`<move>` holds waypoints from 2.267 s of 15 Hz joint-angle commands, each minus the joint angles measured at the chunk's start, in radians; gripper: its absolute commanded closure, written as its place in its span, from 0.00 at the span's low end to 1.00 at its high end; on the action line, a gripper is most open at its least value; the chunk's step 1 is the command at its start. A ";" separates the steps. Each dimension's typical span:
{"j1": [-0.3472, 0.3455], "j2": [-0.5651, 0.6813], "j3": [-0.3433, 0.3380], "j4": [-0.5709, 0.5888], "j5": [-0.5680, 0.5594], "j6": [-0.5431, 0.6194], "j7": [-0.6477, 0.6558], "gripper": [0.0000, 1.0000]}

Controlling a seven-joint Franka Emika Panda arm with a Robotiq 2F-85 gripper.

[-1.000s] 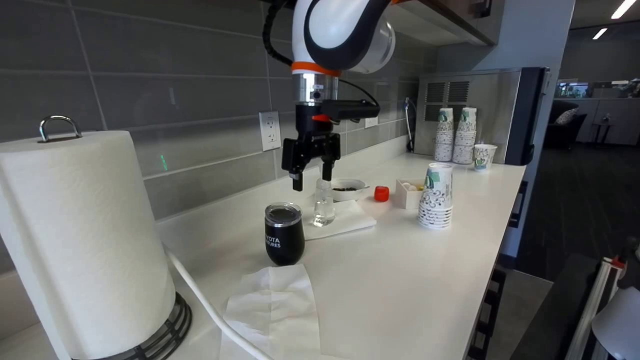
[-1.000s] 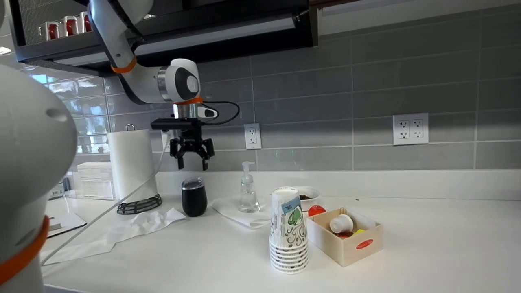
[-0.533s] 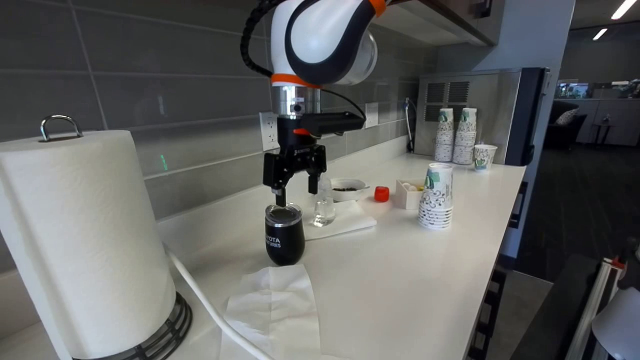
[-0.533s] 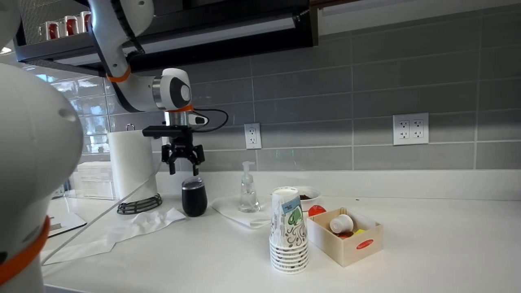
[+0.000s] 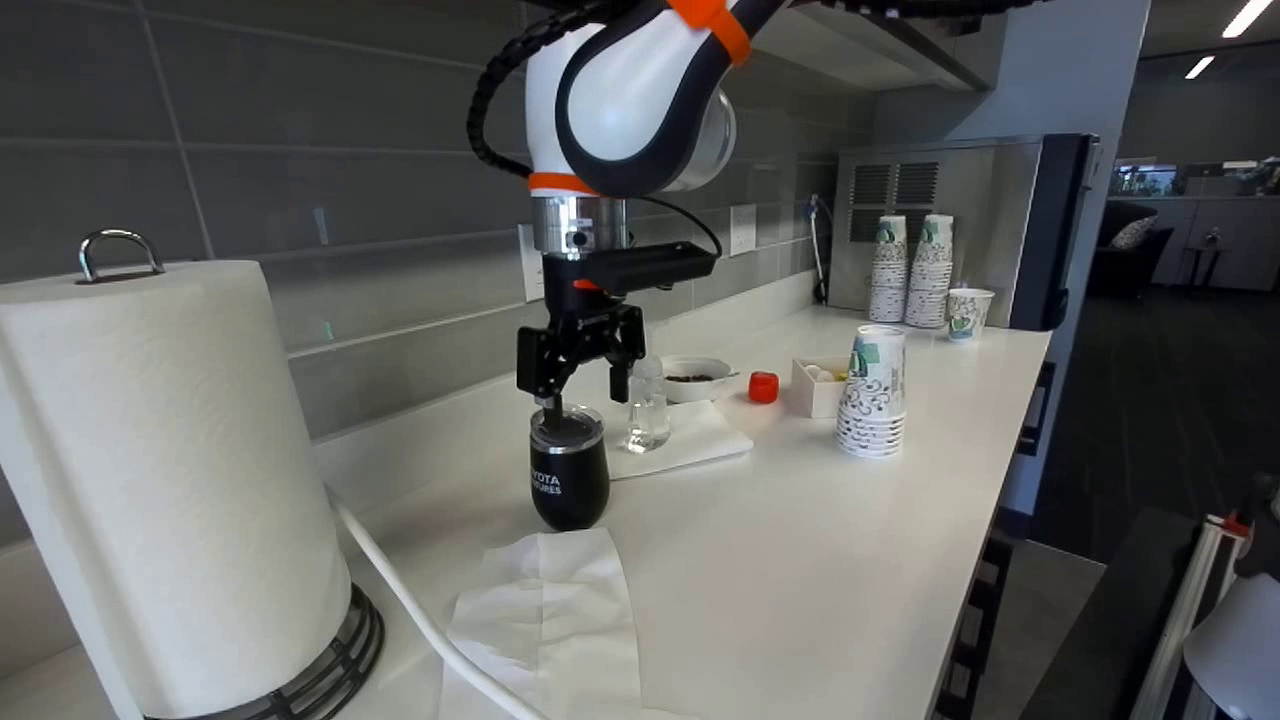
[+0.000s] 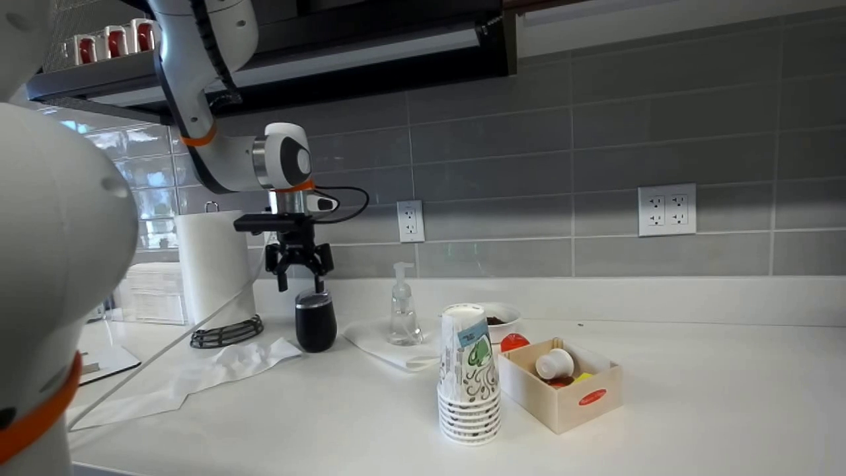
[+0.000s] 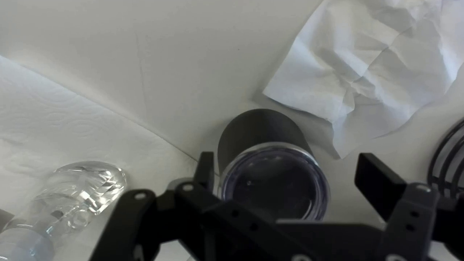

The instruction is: Remove the lid from the black thermos on the left.

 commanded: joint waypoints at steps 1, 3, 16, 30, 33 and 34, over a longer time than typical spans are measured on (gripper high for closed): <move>0.020 0.037 -0.022 0.038 -0.033 0.010 0.037 0.00; 0.025 0.048 -0.026 0.048 -0.040 0.009 0.035 0.00; 0.049 0.108 -0.047 0.103 -0.066 0.027 0.022 0.00; 0.061 0.147 -0.073 0.153 -0.100 0.008 0.021 0.00; 0.061 0.158 -0.075 0.164 -0.098 0.005 0.017 0.00; 0.062 0.160 -0.076 0.166 -0.098 0.005 0.017 0.00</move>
